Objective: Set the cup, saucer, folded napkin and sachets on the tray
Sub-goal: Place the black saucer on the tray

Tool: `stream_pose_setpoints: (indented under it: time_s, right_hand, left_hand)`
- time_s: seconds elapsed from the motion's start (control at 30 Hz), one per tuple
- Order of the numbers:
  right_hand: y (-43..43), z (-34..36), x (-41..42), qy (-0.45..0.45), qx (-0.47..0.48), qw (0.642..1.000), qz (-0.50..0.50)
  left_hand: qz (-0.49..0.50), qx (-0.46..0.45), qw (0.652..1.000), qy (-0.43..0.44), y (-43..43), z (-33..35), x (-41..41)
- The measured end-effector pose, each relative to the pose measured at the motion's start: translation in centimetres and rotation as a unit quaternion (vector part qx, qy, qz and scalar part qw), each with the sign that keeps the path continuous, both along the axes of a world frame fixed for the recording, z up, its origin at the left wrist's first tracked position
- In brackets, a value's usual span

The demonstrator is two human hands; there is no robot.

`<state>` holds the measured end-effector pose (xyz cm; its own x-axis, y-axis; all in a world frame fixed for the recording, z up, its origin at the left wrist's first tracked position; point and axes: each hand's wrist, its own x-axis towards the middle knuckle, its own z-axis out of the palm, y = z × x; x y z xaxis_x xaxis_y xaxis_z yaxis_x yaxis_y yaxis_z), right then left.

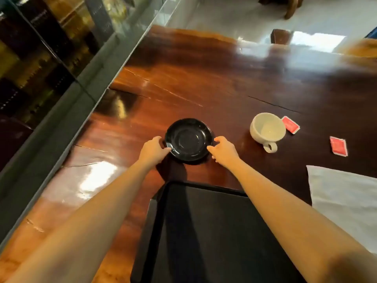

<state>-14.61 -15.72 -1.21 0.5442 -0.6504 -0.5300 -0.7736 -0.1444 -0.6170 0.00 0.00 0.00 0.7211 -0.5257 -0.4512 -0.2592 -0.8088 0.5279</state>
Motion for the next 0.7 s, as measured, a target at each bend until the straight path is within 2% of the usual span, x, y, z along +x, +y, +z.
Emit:
stream_pose_setpoints:
  time_s: [0.17,0.33,0.47,0.7]
  right_hand:
    - [0.4,-0.7,2.5,-0.019,-0.038,0.998,-0.045]
    - [0.1,-1.2,3.0,-0.033,-0.040,0.995,-0.090]
    - [-0.2,-1.1,2.7,-0.051,-0.049,0.994,-0.086]
    - [-1.2,0.9,2.0,-0.106,0.004,0.985,-0.134]
  left_hand:
    - [0.068,-0.084,0.992,0.059,-1.8,-1.3,1.0]
    - [0.099,-0.109,0.988,0.054,-2.5,-2.4,1.5]
    - [0.099,-0.117,0.987,0.049,-2.5,-2.6,1.3]
    - [0.115,-0.188,0.968,0.120,-2.7,-0.8,1.3]
